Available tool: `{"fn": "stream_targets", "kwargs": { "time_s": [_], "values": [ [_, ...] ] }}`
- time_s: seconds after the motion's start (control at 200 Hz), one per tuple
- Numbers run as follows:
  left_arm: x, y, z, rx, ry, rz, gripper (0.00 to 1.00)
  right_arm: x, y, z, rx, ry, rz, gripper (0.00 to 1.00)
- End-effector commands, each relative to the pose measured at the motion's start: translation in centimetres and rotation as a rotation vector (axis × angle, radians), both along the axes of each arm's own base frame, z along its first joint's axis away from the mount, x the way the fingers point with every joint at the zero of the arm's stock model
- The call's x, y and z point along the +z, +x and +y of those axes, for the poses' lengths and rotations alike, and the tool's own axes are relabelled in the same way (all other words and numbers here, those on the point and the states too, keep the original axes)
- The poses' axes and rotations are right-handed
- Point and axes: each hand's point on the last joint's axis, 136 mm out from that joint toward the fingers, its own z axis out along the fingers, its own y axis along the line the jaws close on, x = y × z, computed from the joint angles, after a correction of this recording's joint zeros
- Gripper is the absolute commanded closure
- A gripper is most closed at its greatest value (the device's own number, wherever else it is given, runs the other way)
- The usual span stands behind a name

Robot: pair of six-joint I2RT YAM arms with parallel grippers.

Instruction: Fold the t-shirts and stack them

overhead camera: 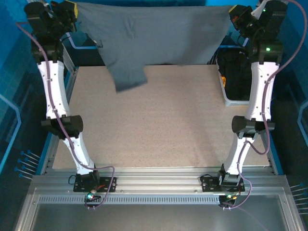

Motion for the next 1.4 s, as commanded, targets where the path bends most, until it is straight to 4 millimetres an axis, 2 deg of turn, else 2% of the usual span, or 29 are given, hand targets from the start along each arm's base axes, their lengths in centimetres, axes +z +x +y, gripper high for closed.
{"fn": "stream_targets", "kwargs": {
  "time_s": [0.0,0.045,0.08,0.1,0.105,0.145,0.155,0.22,0.325,0.355,0.4,0.405,0.44,0.495,0.535,0.58,0.655,0.84,1.015,1.111,1.291,1.396],
  "values": [
    [5.8,-8.4,0.5,0.121,0.098,-0.087,1.00,1.7,-4.7,-4.1,-0.167,-0.002,0.013,1.00],
    [4.1,-9.7,0.6,0.152,0.100,-0.014,1.00,-0.1,-5.4,-4.6,-0.199,-0.015,0.069,1.00],
    [1.5,-10.3,0.8,0.172,0.085,0.064,1.00,-1.2,-6.5,-4.9,-0.224,-0.023,0.103,1.00],
    [-0.3,-10.6,1.0,0.185,0.071,0.111,1.00,-2.7,-6.7,-5.1,-0.235,-0.025,0.141,1.00],
    [-1.0,-10.5,1.1,0.189,0.066,0.130,1.00,-2.6,-7.1,-5.0,-0.237,-0.026,0.136,1.00],
    [-5.2,-11.1,1.3,0.218,0.035,0.230,1.00,-6.4,-7.9,-5.2,-0.266,-0.023,0.230,1.00],
    [-6.1,-11.4,1.3,0.224,0.028,0.250,1.00,-6.4,-8.1,-5.2,-0.268,-0.021,0.232,1.00],
    [-13.9,-12.1,0.9,0.227,-0.033,0.416,1.00,-13.4,-9.8,-5.0,-0.315,-0.007,0.400,1.00],
    [-26.3,-12.8,-1.8,0.128,-0.054,0.682,1.00,-24.1,-12.5,-4.1,-0.364,-0.077,0.643,0.99],
    [-29.4,-12.9,-2.7,0.086,-0.046,0.745,0.92,-26.9,-12.9,-3.8,-0.357,-0.102,0.696,0.94],
    [-34.0,-13.5,-3.6,0.032,-0.029,0.853,0.76,-31.2,-13.5,-3.6,-0.341,-0.126,0.795,0.80],
    [-34.4,-13.6,-3.7,0.027,-0.028,0.866,0.74,-31.2,-13.5,-3.6,-0.341,-0.126,0.795,0.80],
    [-37.8,-14.4,-4.0,-0.001,-0.012,0.956,0.63,-34.6,-14.2,-3.6,-0.331,-0.136,0.891,0.68],
    [-41.9,-15.9,-3.9,-0.022,0.039,1.079,0.49,-38.1,-14.7,-3.6,-0.303,-0.178,0.998,0.55],
    [-43.9,-16.9,-3.6,-0.025,0.091,1.134,0.43,-40.1,-15.2,-3.7,-0.287,-0.215,1.076,0.49],
    [-45.4,-17.7,-3.7,-0.041,0.129,1.170,0.39,-41.7,-15.8,-3.7,-0.263,-0.248,1.152,0.43],
    [-46.9,-19.1,-4.5,-0.082,0.174,1.216,0.38,-43.2,-16.4,-3.2,-0.208,-0.291,1.220,0.42],
    [-49.1,-24.6,-6.6,-0.149,0.222,1.355,0.40,-43.9,-18.6,-1.4,-0.138,-0.329,1.205,0.41],
    [-51.9,-29.6,-10.8,-0.244,0.122,1.498,0.43,-44.8,-20.1,0.7,-0.047,-0.313,1.214,0.43],
    [-52.5,-31.7,-12.3,-0.261,0.123,1.583,0.43,-44.9,-20.2,1.4,-0.008,-0.301,1.209,0.43],
    [-53.6,-34.2,-13.2,-0.250,0.149,1.693,0.39,-45.1,-19.9,2.0,0.022,-0.291,1.202,0.43],
    [-55.9,-34.9,-14.3,-0.261,0.079,1.721,0.39,-45.5,-19.4,2.4,0.047,-0.280,1.197,0.43]
  ]
}}
